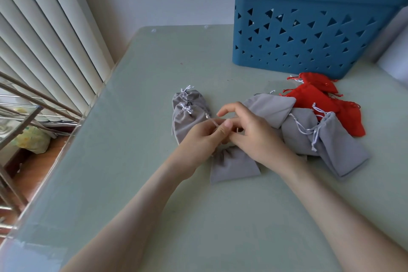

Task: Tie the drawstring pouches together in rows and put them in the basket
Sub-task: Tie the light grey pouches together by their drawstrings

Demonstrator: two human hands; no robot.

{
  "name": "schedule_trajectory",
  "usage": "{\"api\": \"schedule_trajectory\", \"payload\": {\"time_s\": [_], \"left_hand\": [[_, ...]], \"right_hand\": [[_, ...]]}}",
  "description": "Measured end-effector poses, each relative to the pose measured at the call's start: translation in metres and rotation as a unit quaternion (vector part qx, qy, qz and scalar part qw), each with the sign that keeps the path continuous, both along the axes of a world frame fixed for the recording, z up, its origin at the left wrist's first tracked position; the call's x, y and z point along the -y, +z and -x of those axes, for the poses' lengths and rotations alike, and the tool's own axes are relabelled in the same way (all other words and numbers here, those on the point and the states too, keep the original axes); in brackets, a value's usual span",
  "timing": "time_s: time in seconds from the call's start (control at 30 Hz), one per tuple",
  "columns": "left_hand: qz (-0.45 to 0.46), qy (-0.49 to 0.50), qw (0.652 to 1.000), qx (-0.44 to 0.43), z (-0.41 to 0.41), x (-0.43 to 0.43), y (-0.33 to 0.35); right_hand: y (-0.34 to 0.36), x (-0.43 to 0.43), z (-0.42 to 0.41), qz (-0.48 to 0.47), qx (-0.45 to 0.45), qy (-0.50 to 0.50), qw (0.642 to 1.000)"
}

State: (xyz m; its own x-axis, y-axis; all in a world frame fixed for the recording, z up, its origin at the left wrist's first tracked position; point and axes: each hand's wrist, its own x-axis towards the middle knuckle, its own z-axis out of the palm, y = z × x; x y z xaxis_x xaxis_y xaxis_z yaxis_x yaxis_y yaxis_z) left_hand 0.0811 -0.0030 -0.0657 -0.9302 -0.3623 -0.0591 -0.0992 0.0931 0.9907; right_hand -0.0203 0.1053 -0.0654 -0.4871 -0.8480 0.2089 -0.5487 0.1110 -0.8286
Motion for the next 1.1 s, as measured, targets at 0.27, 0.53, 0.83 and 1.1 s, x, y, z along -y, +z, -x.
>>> {"api": "schedule_trajectory", "payload": {"time_s": [0.27, 0.53, 0.83, 1.1], "left_hand": [[-0.097, 0.052, 0.994, -0.011, 0.003, 0.001, 0.002], [-0.139, 0.048, 0.989, -0.03, 0.003, 0.001, 0.004], [-0.121, 0.048, 0.991, -0.038, 0.004, 0.003, 0.002], [-0.209, 0.08, 0.97, -0.096, 0.002, 0.008, 0.005]], "right_hand": [[-0.001, 0.0, 0.006, 0.047, 0.006, -0.041, 0.998], [-0.006, 0.003, 0.008, 0.096, -0.088, -0.092, 0.987], [-0.001, 0.003, 0.009, 0.133, -0.04, -0.107, 0.984], [0.0, 0.001, -0.003, -0.023, 0.175, 0.046, 0.983]]}}
